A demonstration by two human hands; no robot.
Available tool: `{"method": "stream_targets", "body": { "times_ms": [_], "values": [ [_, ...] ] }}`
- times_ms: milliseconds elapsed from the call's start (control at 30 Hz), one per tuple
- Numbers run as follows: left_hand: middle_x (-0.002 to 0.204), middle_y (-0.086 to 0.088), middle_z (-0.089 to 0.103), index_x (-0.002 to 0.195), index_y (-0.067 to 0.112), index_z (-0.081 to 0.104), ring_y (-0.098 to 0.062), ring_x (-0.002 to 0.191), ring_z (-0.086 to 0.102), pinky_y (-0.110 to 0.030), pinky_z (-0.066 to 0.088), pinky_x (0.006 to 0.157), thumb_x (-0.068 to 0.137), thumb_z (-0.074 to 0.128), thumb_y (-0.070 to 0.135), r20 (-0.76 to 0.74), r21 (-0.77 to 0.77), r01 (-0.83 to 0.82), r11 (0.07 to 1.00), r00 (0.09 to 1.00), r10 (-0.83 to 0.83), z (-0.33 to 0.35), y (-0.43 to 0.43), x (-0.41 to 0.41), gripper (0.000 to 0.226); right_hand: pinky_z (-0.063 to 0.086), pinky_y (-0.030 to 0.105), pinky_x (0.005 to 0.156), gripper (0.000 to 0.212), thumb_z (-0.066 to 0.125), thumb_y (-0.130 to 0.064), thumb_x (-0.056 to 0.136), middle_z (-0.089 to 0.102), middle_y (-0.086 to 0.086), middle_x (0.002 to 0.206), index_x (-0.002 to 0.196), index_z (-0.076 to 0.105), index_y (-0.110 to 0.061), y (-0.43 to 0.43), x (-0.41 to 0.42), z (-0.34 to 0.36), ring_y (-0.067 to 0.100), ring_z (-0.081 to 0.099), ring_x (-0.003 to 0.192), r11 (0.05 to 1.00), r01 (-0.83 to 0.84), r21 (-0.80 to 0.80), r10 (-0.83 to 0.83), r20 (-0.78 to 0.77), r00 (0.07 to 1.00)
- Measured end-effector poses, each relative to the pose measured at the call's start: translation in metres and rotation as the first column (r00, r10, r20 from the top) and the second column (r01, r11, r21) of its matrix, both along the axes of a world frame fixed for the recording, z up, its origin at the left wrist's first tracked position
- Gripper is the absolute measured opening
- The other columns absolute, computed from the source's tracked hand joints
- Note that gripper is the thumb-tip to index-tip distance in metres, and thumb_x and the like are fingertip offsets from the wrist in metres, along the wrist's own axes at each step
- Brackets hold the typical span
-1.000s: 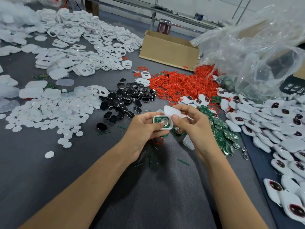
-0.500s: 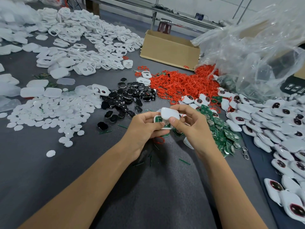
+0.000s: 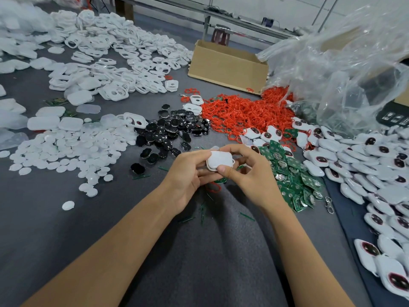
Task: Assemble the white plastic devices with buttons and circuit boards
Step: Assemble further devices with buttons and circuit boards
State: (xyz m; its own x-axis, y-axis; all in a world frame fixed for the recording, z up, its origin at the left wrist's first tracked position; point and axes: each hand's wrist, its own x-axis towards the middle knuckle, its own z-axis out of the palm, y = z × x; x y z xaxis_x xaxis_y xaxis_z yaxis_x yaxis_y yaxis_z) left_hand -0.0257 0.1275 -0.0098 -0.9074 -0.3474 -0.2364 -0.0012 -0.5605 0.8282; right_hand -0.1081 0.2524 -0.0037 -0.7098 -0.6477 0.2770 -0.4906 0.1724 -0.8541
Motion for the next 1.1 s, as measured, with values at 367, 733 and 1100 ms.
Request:
{"method": "stream_targets", "body": {
  "times_ms": [367,733,1100],
  "values": [
    [0.09,-0.01,0.075,0.092,0.004,0.07,-0.015,0.078,0.072,-0.03,0.06,0.074,0.098,0.05,0.011,-0.035,-0.128,-0.022,0.992,0.999,0.018,-0.006,0.004,-0.001,0.022,0.041,0.021,0.057,0.036,0.078,0.003,0.071,0.062,-0.014,0.073,0.094,0.068,-0.022,0.0,-0.001,0.002,0.006,0.046,0.061,0.999,-0.02,-0.041,0.023,0.09,0.996],
    [0.101,-0.019,0.071,0.114,-0.003,0.064,-0.02,0.075,0.071,-0.043,0.055,0.08,0.095,0.053,0.002,-0.008,-0.218,-0.051,0.975,0.999,0.051,-0.008,0.007,0.0,0.022,0.041,0.015,0.046,0.022,0.063,0.006,0.084,0.065,-0.006,0.064,0.094,0.071,-0.012,-0.001,0.0,0.0,0.005,0.05,0.05,0.991,0.07,-0.11,-0.037,0.274,0.961],
    [0.082,-0.006,0.074,0.095,0.013,0.071,-0.016,0.072,0.071,-0.031,0.061,0.07,0.09,0.057,-0.006,-0.117,-0.307,-0.101,0.946,0.991,0.068,-0.01,0.013,0.002,0.024,0.046,0.018,0.052,0.008,0.063,0.001,0.084,0.06,0.009,0.059,0.078,0.066,-0.002,0.0,-0.005,0.0,0.01,0.052,0.047,0.985,0.124,-0.118,-0.051,0.489,0.871]
  ]
}}
